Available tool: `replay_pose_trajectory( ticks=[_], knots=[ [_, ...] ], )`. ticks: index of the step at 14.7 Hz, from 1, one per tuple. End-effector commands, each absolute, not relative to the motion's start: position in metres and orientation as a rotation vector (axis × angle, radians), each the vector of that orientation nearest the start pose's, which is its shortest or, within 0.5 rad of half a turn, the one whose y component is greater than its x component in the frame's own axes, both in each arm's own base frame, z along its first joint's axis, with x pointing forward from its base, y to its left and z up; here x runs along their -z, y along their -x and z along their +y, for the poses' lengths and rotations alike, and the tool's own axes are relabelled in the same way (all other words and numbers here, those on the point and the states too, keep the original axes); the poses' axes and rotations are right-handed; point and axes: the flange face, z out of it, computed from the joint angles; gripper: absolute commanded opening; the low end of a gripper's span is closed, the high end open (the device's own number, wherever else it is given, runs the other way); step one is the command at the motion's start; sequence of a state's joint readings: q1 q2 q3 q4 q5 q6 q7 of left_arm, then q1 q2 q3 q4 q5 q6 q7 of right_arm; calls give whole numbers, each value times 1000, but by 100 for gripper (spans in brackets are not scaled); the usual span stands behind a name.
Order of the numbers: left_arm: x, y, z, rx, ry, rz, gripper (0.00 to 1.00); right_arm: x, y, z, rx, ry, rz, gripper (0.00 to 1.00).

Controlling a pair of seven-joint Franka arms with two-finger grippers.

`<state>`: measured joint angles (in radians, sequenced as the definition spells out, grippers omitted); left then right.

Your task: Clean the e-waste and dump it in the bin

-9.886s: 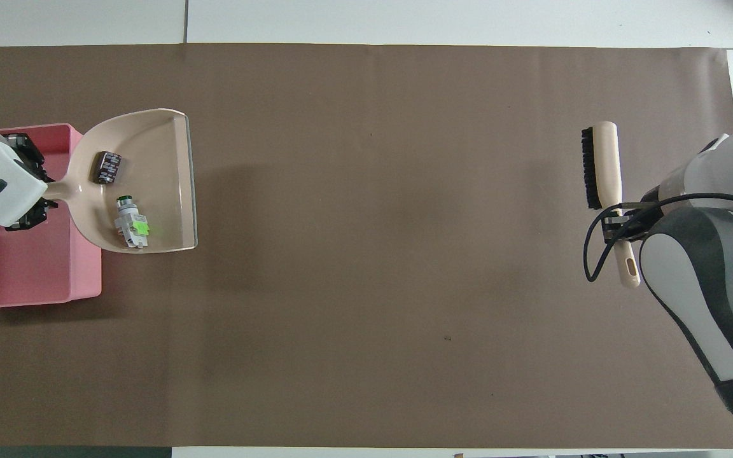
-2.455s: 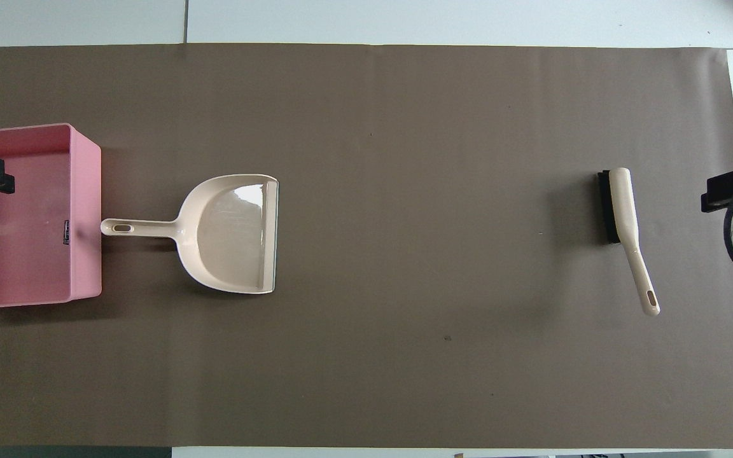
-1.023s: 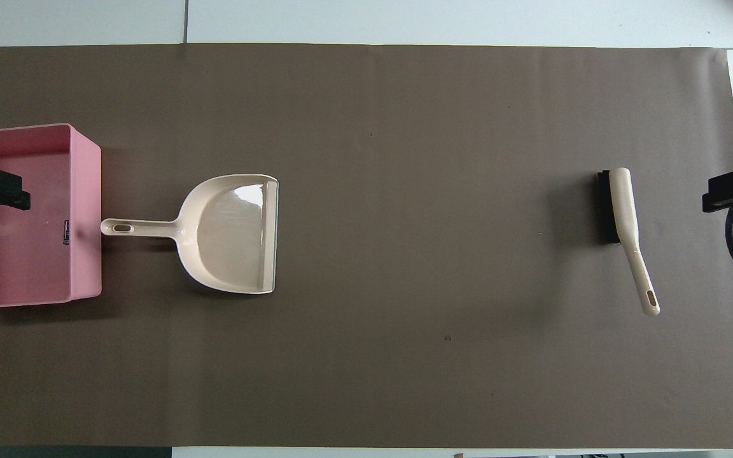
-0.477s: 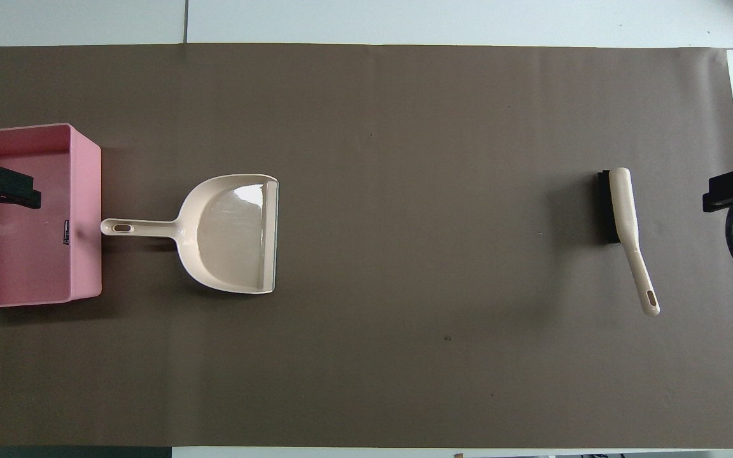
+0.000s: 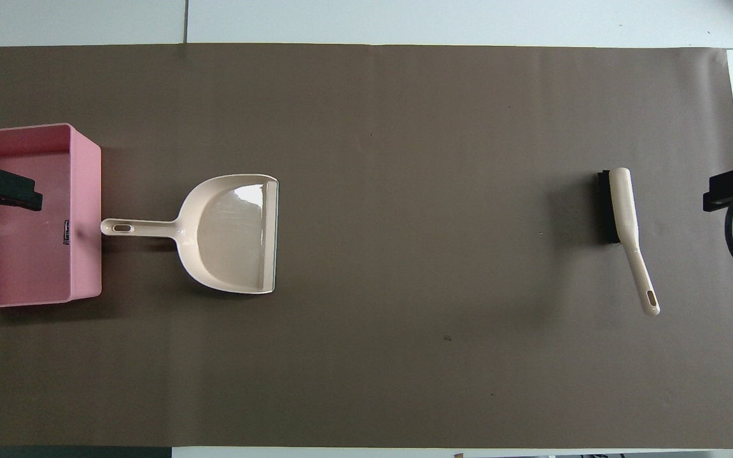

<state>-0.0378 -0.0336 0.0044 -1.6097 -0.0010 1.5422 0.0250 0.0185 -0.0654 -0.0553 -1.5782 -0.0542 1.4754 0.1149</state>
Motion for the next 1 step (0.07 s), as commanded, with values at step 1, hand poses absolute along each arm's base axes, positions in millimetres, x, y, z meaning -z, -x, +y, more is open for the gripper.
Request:
replay_pose_trajectory(
  ticks=[1],
  knots=[
    [-621,-531,-19,-72,3155,114,98,-647,-520,-25,-32,3175,224,100]
  ],
)
